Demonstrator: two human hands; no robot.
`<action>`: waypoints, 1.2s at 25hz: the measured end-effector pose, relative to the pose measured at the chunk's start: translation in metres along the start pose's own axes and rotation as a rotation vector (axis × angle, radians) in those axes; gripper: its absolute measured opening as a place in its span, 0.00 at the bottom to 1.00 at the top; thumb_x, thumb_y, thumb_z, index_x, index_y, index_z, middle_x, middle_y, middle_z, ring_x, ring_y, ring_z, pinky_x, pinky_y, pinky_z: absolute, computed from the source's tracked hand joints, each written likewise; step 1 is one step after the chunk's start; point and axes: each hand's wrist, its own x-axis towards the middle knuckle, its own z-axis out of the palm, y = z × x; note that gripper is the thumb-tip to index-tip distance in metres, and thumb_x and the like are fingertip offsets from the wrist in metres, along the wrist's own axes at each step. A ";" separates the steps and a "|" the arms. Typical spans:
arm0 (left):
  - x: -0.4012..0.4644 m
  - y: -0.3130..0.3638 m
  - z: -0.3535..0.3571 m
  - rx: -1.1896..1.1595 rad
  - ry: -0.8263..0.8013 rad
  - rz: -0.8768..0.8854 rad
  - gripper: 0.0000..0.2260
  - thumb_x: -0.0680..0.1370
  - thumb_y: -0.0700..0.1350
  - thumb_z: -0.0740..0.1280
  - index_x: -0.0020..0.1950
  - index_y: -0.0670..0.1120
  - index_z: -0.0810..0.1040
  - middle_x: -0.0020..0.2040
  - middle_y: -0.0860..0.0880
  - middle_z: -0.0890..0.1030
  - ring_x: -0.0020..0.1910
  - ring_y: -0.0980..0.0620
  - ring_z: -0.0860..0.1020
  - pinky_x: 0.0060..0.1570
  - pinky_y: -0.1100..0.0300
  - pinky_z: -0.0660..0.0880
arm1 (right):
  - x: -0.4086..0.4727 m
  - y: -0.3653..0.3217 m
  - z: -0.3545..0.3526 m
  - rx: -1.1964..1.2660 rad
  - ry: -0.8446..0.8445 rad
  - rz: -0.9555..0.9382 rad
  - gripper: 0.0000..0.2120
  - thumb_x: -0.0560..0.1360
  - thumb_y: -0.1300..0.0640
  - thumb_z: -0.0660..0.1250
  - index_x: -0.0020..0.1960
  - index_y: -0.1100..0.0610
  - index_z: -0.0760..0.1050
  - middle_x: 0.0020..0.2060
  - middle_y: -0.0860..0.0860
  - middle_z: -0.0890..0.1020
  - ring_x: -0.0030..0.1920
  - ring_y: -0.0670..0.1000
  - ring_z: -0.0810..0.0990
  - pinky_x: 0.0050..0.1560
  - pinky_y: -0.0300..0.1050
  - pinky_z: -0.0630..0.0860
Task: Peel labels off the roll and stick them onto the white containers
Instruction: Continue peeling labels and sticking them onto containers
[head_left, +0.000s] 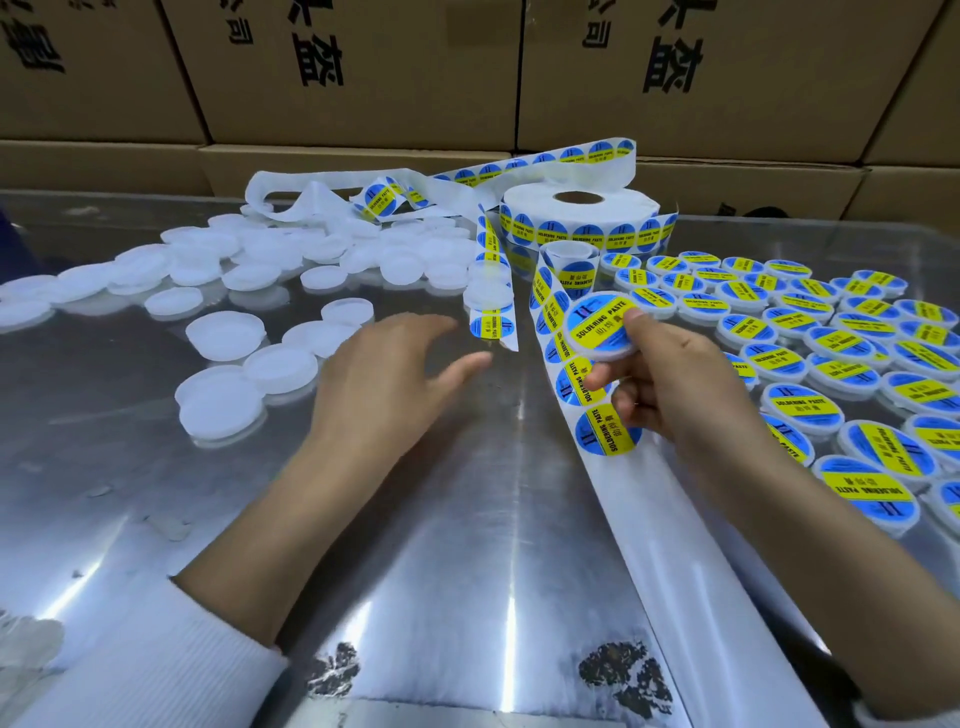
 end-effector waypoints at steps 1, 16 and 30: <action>0.002 -0.011 0.004 0.122 -0.132 -0.065 0.27 0.74 0.63 0.64 0.68 0.49 0.72 0.65 0.49 0.76 0.63 0.48 0.73 0.56 0.54 0.71 | 0.004 0.001 -0.005 -0.038 0.040 0.006 0.18 0.82 0.52 0.54 0.37 0.56 0.73 0.25 0.49 0.81 0.19 0.44 0.67 0.22 0.32 0.65; 0.003 -0.027 0.016 -0.041 -0.215 -0.096 0.08 0.77 0.52 0.65 0.42 0.50 0.72 0.45 0.50 0.77 0.46 0.47 0.75 0.38 0.56 0.67 | 0.026 0.029 -0.038 -0.892 0.215 -0.082 0.12 0.78 0.56 0.57 0.56 0.52 0.77 0.42 0.52 0.82 0.42 0.54 0.75 0.42 0.47 0.70; 0.000 -0.009 0.020 -0.488 -0.138 -0.092 0.13 0.78 0.55 0.62 0.39 0.49 0.73 0.28 0.54 0.76 0.28 0.58 0.71 0.32 0.64 0.66 | 0.028 0.039 -0.044 -1.172 0.121 0.055 0.15 0.79 0.50 0.55 0.63 0.55 0.69 0.61 0.55 0.75 0.68 0.58 0.61 0.58 0.54 0.67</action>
